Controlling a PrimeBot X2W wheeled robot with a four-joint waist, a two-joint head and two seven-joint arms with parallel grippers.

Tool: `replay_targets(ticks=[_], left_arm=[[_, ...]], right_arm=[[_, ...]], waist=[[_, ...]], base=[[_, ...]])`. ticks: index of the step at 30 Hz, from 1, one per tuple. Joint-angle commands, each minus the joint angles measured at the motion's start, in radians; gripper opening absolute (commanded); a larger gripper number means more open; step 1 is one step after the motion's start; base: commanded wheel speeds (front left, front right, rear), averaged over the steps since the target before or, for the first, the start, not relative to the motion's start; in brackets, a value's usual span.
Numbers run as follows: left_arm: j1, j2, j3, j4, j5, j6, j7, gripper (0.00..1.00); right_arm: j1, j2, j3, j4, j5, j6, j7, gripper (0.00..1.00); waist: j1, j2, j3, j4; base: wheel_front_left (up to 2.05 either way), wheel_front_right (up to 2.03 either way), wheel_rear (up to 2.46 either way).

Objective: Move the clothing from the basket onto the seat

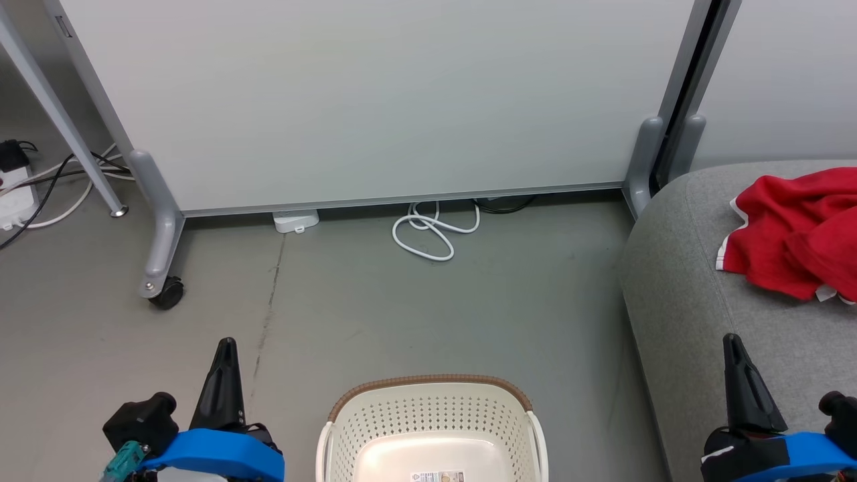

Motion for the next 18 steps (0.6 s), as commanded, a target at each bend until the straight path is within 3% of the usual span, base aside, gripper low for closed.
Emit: replay_targets(ticks=[1,18], left_arm=[[-0.033,0.0,0.011,-0.018,-0.038,-0.004,0.007,0.0],[-0.048,-0.008,0.053,-0.021,-0.313,-0.023,0.074,0.0]], right_arm=[[-0.032,-0.002,-0.003,-0.011,0.04,0.0,0.009,0.0],[-0.057,0.005,-0.005,0.006,0.308,0.0,0.076,0.0]], waist=[[0.0,0.0,0.0,-0.001],[0.0,0.0,0.001,-0.009]], base=[[0.0,0.0,0.0],[0.0,0.0,0.0]])
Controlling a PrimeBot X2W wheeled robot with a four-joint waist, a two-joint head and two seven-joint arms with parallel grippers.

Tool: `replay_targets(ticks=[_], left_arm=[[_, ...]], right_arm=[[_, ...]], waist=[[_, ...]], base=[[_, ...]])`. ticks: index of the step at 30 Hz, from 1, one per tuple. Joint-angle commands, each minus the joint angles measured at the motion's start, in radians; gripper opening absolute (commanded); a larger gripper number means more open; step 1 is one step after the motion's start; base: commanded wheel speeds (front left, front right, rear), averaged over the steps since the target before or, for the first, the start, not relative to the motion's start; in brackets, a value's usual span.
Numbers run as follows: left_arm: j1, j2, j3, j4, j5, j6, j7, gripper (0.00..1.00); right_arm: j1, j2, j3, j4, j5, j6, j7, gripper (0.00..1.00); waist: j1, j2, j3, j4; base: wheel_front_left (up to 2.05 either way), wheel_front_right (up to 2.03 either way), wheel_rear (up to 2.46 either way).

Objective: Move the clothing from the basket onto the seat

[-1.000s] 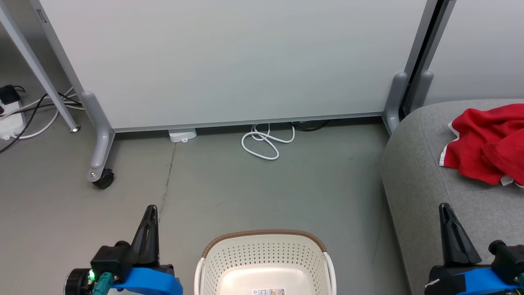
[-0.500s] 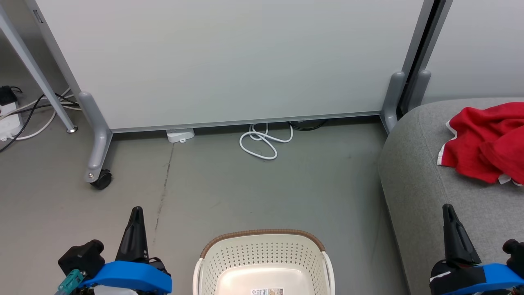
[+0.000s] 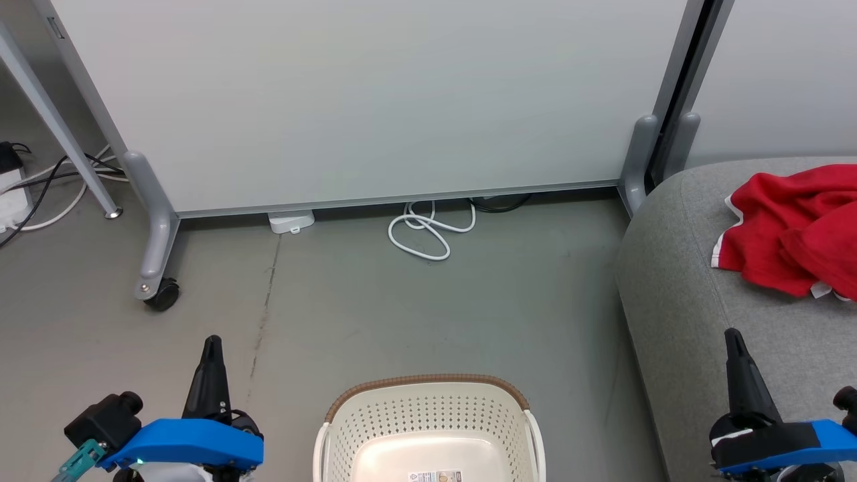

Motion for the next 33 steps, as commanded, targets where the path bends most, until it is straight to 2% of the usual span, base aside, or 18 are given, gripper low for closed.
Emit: replay_targets(ticks=[1,33], left_arm=[[-0.033,0.001,0.012,-0.016,-0.034,-0.005,0.008,0.0],[-0.053,-0.01,0.075,-0.018,-0.431,-0.031,0.107,0.0]], right_arm=[[-0.029,-0.001,-0.003,-0.009,0.034,0.0,0.009,0.0],[-0.066,0.009,-0.009,0.019,0.422,0.0,0.109,0.0]], waist=[[0.0,-0.0001,0.0,-0.001],[0.0,-0.0001,0.003,-0.017]], base=[[0.0,0.0,0.0],[0.0,0.0,0.0]])
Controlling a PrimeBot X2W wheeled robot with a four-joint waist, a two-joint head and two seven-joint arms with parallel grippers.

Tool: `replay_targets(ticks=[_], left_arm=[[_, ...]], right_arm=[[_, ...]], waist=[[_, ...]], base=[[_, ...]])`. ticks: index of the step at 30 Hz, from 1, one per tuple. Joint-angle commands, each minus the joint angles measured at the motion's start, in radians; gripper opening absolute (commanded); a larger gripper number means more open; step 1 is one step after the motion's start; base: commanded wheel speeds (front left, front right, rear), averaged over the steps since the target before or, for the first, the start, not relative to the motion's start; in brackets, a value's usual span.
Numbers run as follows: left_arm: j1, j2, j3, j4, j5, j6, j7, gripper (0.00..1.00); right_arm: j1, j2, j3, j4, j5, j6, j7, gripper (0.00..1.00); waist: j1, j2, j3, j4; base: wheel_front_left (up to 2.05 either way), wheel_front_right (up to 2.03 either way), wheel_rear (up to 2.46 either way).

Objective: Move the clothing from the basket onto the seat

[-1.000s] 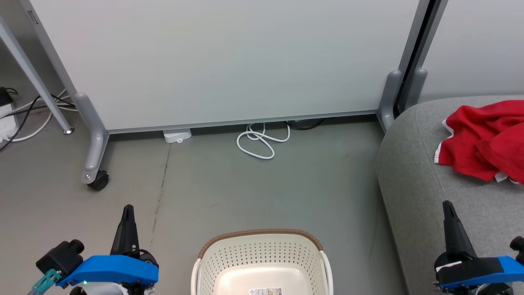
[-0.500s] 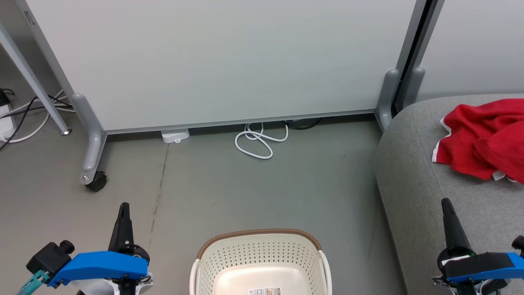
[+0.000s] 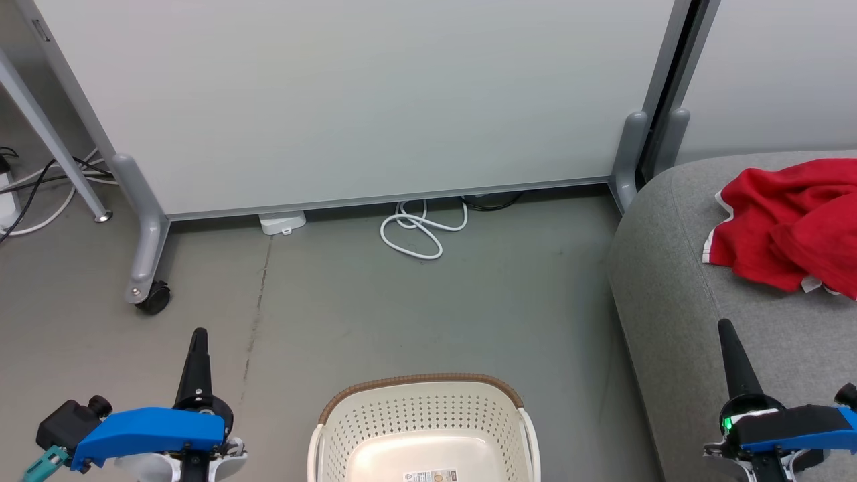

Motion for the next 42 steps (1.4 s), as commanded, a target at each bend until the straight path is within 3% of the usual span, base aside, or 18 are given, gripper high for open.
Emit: replay_targets(ticks=[1,42], left_arm=[[-0.025,0.002,0.01,-0.012,-0.03,-0.005,0.008,0.0],[-0.042,-0.01,0.068,-0.013,-0.395,-0.03,0.098,0.0]], right_arm=[[-0.023,0.001,-0.003,-0.004,0.032,0.0,0.009,0.0],[-0.056,0.01,-0.008,0.023,0.389,0.001,0.099,0.0]], waist=[[-0.0001,-0.0001,0.0,-0.001],[-0.0001,-0.0001,0.003,-0.022]], base=[[0.0,0.0,0.0],[0.0,0.0,0.0]])
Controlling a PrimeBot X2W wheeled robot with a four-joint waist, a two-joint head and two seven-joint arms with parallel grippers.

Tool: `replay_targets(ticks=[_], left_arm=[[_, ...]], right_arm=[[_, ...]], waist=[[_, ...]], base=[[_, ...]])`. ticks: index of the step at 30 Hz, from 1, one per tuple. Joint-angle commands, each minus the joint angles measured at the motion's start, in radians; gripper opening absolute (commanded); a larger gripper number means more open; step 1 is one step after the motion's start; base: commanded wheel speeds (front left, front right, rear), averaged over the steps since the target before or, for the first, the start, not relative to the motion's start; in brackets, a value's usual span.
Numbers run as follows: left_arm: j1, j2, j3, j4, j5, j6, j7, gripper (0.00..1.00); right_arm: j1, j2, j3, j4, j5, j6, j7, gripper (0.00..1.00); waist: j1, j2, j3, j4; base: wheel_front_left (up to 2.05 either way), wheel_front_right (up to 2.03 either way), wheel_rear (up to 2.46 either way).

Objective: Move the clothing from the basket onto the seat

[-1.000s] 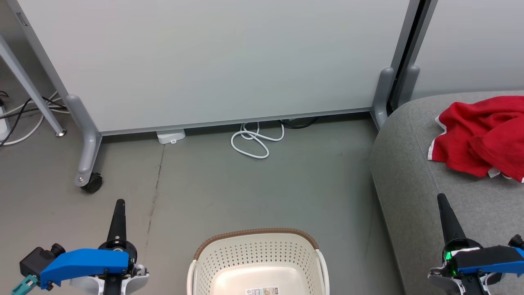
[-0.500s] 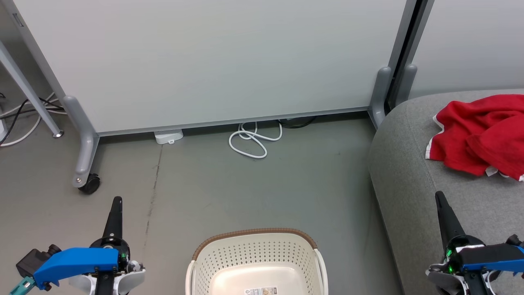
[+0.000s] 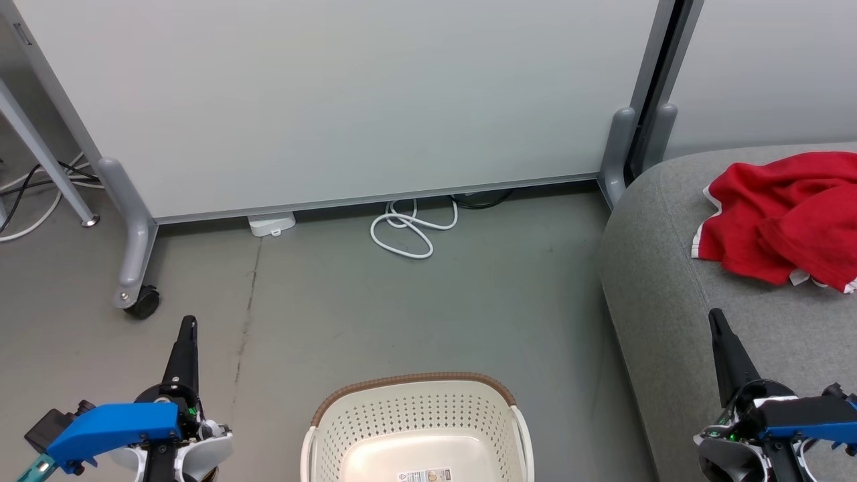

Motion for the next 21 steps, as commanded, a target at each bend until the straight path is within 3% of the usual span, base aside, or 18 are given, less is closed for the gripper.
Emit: replay_targets(ticks=[1,21], left_arm=[[-0.015,0.0,0.008,-0.007,-0.018,-0.008,0.006,0.0],[-0.019,-0.004,0.023,-0.006,-0.119,-0.013,0.031,0.0]], right_arm=[[-0.018,0.003,-0.003,0.0,0.021,0.001,0.006,0.0],[-0.026,0.005,-0.004,0.008,0.118,0.001,0.031,0.0]], waist=[[0.0,0.0,0.0,-0.001],[0.0,0.0,0.001,-0.008]], base=[[0.0,0.0,0.0],[0.0,0.0,0.0]])
